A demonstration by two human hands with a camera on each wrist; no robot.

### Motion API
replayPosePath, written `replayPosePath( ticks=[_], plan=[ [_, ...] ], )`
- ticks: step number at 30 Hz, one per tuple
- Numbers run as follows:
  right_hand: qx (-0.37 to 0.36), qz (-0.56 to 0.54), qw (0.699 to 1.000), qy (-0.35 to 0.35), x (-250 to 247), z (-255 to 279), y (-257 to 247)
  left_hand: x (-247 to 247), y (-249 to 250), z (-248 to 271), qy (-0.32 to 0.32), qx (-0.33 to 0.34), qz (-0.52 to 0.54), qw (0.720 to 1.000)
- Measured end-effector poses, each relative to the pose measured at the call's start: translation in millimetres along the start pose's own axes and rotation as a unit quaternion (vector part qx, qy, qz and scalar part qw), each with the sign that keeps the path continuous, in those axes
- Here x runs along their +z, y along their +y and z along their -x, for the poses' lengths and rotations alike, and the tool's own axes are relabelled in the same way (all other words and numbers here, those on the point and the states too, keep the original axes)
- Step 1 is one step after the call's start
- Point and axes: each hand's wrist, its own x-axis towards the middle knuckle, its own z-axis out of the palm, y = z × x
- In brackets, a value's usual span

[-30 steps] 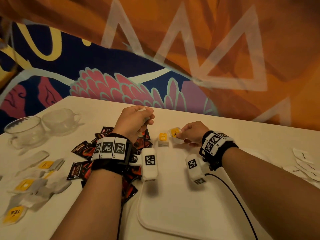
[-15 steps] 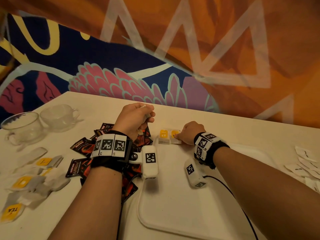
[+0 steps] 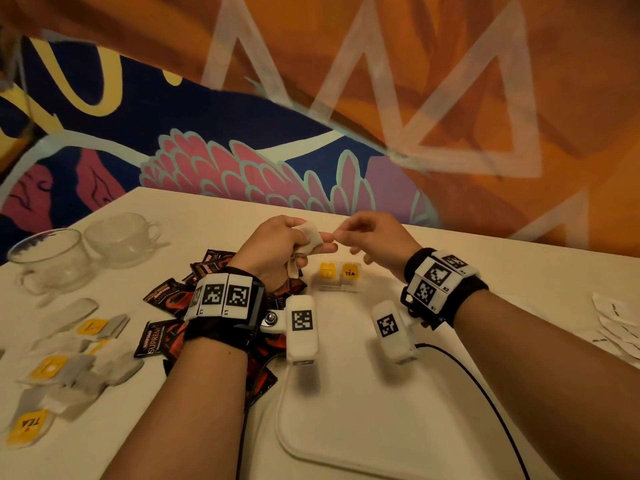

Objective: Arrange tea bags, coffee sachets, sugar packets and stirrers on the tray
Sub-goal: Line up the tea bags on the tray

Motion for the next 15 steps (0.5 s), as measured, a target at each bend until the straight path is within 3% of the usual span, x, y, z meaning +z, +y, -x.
replayPosePath(
  ticks=[4,15],
  plan=[
    [-0.048,0.003,0.995,-0.092,2,5,-20,0,-1,0,0.002,-0.003,-0.036,0.999],
    [0.005,-0.074,0.997,-0.032,1,11,-20,-1,1,8,-0.092,0.019,-0.049,0.994]
  ],
)
